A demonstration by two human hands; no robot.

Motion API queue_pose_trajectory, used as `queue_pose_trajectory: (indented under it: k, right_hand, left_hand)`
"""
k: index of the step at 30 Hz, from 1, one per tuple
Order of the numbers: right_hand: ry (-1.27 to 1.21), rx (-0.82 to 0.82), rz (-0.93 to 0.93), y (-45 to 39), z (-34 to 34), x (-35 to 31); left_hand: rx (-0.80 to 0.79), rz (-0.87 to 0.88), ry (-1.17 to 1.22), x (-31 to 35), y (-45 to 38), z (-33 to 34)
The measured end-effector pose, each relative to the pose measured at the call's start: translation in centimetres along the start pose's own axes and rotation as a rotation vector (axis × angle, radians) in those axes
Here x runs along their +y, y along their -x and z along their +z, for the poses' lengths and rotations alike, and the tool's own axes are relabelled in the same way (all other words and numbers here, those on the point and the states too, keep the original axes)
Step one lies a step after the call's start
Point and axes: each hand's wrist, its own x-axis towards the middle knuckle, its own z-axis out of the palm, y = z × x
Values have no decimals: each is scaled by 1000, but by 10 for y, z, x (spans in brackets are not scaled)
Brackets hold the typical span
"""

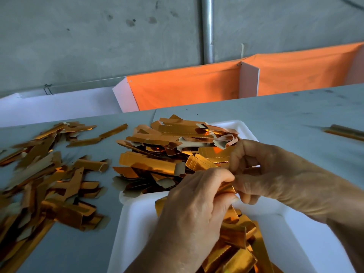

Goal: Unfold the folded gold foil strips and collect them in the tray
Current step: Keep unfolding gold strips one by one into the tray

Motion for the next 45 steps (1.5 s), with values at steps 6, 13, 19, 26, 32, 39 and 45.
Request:
queue_pose_trajectory:
  k: [6,13,19,26,32,39,45]
  right_hand:
    - [-6,18,-61,6,-2,-5]
    - [27,-29,-121,10,-5,-4]
    - [422,195,-197,12,-1,-5]
    - [367,209,-262,17,6,-18]
    - [441,171,-173,16,12,-15]
    - [67,97,-48,9,15,-4]
    - [-58,20,-35,10,10,-1]
  left_hand:
    - [68,238,-115,15,36,-17]
    - [146,225,-126,12,29,-15]
    - [201,146,-120,9,30,-11]
    - [211,112,-97,10,30,-12]
    - [213,121,-129,8,30,-11]
    - [212,208,-73,5,28,-12]
    - [204,301,-142,5,26,-13]
